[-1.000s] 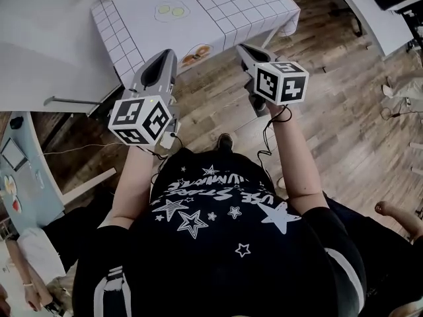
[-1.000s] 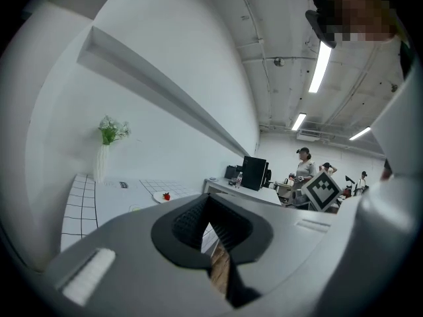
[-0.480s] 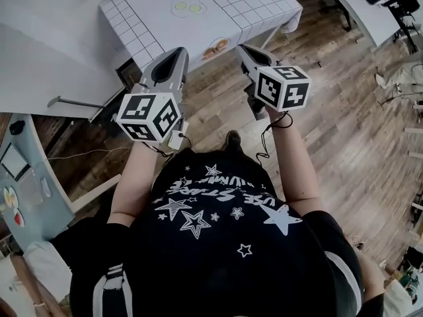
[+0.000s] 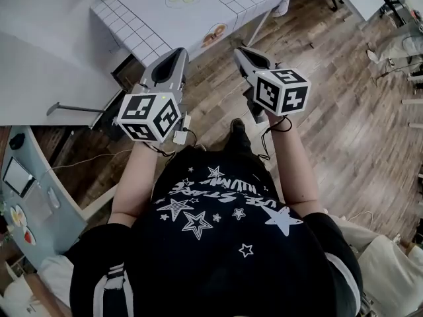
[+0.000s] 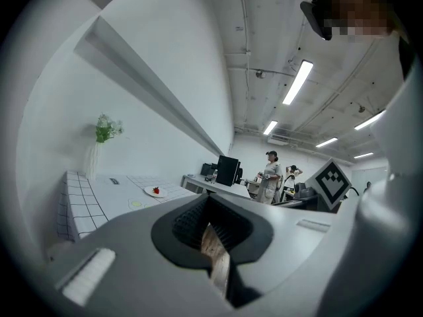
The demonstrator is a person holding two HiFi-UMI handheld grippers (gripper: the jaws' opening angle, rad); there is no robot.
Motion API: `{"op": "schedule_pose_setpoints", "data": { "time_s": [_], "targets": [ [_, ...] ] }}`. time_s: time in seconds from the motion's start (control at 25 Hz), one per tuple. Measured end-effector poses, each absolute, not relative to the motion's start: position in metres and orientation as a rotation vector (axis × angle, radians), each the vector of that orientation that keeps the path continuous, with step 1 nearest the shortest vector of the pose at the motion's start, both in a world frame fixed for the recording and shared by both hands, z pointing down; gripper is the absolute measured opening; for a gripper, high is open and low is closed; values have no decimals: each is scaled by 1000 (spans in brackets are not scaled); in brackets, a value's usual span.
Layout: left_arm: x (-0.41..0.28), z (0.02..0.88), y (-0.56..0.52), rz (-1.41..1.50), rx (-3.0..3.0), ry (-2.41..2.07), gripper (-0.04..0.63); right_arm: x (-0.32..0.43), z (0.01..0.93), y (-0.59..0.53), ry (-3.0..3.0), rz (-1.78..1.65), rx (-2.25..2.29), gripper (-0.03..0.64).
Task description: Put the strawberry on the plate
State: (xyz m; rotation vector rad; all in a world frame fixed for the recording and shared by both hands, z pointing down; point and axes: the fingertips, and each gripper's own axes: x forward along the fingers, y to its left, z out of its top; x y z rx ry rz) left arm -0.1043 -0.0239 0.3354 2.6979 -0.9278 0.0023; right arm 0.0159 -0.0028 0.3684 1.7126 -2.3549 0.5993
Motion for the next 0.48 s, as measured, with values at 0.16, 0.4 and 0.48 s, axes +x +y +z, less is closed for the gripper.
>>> {"op": "schedule_pose_setpoints", "data": {
  "time_s": [0.16, 0.4, 0.48],
  "targets": [
    [-105, 338, -16, 5, 2703, -893, 6, 13, 372, 13, -2332, 607, 1739, 14],
    [-106, 338, -11, -13, 2708, -868, 6, 14, 373, 25, -2306, 602, 1754, 14],
    [-106, 338, -10, -6, 2710, -870, 6, 15, 373, 28, -2301, 599, 1758, 14]
  ]
}}
